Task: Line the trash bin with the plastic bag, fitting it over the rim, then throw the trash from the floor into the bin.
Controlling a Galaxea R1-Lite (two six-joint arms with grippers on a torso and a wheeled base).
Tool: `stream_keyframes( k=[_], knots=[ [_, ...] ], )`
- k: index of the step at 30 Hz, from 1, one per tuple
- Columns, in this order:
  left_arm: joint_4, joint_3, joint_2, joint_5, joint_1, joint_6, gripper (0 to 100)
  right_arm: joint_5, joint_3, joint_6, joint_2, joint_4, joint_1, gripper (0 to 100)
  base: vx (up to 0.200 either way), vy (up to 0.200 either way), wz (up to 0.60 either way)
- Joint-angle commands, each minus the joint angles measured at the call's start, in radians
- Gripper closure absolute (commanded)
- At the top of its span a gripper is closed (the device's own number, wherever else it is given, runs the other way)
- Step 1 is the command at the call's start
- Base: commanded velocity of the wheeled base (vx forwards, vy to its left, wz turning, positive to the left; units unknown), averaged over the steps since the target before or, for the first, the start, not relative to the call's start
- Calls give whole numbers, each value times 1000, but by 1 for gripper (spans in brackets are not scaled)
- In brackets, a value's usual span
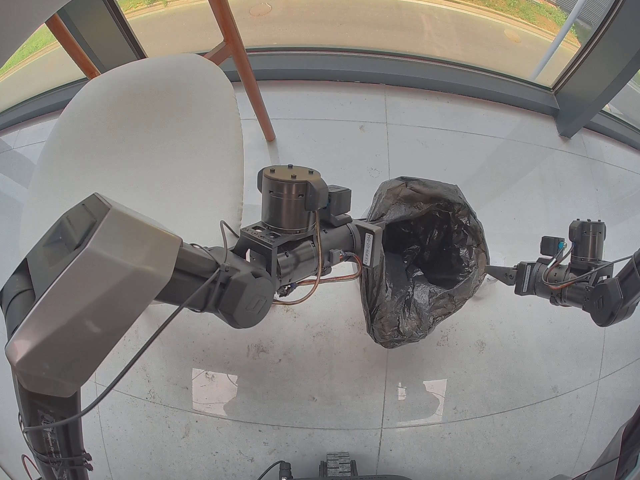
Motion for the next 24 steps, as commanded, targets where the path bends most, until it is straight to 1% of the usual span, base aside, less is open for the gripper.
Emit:
stream_keyframes(
  k=[1, 5, 9, 12, 15, 20, 24],
  knots=[
    [2, -3, 6, 17, 11, 0, 100, 6, 45, 4, -80, -1, 2, 0, 0, 0, 0],
    [6, -3, -3, 18, 16, 0, 100, 10, 84, 10, -160, 1, -5, 0, 0, 0, 0],
    [6, -8, -3, 21, 45, 11, 100, 12, 110, 11, -221, -1, -7, 0, 0, 0, 0],
    [9, -15, -1, 33, 76, 54, 100, 12, 116, 13, -266, 1, -7, 0, 0, 0, 0],
    [9, -22, -1, 38, 99, 75, 100, 12, 116, 25, -292, 1, -5, 0, 0, 0, 0],
    [9, -63, 8, 69, 103, 80, 100, 10, 140, 74, -332, 1, -1, 0, 0, 0, 0],
    [9, -80, 11, 73, 103, 81, 100, 10, 168, 74, -347, -1, 1, 0, 0, 0, 0]
  ],
)
